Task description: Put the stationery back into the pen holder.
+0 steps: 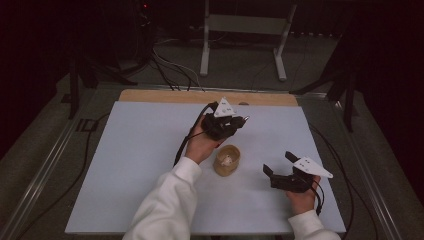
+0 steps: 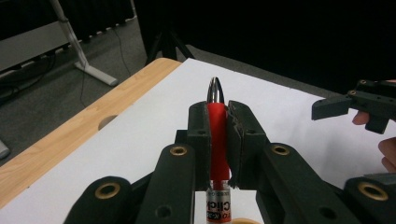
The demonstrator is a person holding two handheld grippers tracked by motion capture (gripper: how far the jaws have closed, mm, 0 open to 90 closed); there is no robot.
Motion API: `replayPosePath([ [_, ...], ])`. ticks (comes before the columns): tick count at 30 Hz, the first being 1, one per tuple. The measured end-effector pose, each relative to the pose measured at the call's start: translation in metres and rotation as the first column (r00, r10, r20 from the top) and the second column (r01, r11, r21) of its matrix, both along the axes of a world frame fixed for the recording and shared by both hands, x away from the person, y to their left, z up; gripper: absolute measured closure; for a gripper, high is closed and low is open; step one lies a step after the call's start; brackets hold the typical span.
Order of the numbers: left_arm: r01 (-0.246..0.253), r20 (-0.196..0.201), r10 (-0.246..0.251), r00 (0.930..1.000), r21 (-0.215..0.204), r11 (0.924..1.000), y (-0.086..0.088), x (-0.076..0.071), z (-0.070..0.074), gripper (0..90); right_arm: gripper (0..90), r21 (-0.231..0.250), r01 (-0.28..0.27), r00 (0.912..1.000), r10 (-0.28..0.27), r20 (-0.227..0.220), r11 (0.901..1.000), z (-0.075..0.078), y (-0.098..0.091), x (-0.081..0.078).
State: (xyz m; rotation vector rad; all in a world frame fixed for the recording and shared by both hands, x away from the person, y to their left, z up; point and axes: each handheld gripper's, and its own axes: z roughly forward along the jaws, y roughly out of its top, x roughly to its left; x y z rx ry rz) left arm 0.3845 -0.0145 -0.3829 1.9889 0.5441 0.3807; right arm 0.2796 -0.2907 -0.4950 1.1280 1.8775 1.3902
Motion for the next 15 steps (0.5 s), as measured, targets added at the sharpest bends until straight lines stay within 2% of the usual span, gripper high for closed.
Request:
replayPosePath([
  [15, 0.01, -0.01, -0.01, 0.9999, -0.002, 0.9999, -0.0054, -0.0006, -0.0031, 81.0, 1.0, -0.002, -0.002, 1.0, 0.002, -0.002, 1.0, -0.0002, 0.0005, -0.0001],
])
